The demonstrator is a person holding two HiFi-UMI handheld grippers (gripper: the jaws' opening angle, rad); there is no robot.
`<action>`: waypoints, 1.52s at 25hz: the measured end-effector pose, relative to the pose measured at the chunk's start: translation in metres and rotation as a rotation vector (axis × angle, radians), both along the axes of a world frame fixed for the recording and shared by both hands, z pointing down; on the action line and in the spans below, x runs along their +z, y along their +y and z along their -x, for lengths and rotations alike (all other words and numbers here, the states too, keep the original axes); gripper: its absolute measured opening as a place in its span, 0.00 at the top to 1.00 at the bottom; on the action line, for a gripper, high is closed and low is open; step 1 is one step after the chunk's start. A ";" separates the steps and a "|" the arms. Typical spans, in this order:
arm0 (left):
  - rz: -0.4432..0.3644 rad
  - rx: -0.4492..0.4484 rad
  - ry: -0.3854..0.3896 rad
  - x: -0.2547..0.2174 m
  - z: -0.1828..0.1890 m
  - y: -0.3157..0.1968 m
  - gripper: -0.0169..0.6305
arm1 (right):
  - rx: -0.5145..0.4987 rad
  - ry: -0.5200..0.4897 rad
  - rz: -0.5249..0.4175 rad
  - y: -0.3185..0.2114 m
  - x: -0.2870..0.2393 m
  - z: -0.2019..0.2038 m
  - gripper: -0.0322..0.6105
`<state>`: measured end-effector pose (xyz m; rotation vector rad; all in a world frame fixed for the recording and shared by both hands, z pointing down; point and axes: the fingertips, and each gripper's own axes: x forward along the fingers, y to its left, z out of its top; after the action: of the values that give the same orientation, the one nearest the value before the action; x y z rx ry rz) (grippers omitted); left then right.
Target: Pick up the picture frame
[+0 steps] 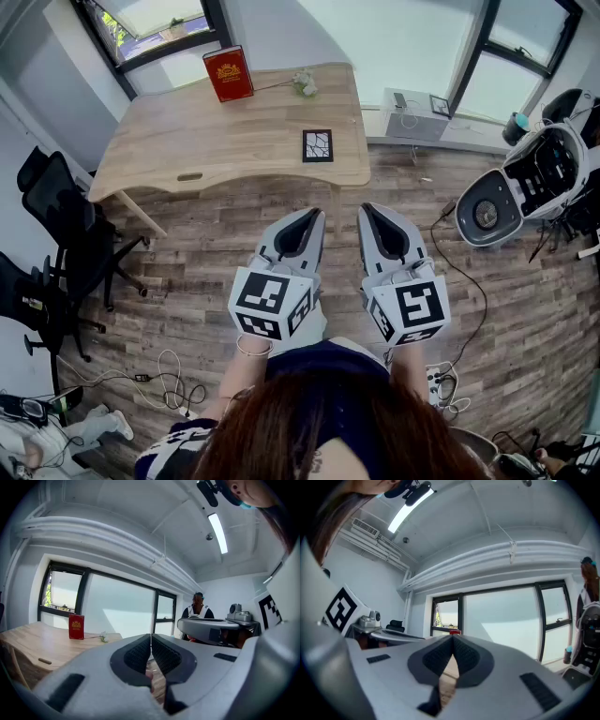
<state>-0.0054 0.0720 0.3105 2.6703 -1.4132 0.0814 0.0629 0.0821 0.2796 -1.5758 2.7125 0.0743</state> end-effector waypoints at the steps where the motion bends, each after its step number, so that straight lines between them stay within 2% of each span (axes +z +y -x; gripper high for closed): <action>1: -0.001 0.001 0.000 0.000 -0.001 -0.002 0.93 | 0.001 0.000 0.000 -0.001 0.001 -0.001 0.91; 16: 0.013 0.005 -0.005 0.008 0.001 -0.021 0.93 | 0.030 -0.087 0.050 -0.019 0.006 -0.004 0.91; 28: 0.033 0.013 -0.001 0.014 0.016 -0.056 0.93 | 0.006 -0.067 0.093 -0.054 0.013 0.015 0.91; 38: 0.045 0.021 0.008 0.020 0.032 -0.092 0.93 | 0.042 -0.063 0.112 -0.089 0.020 0.025 0.91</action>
<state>-0.0369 -0.0201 0.3300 2.6463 -1.3653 0.1035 0.0382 -0.0066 0.2993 -1.6326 2.6794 -0.1274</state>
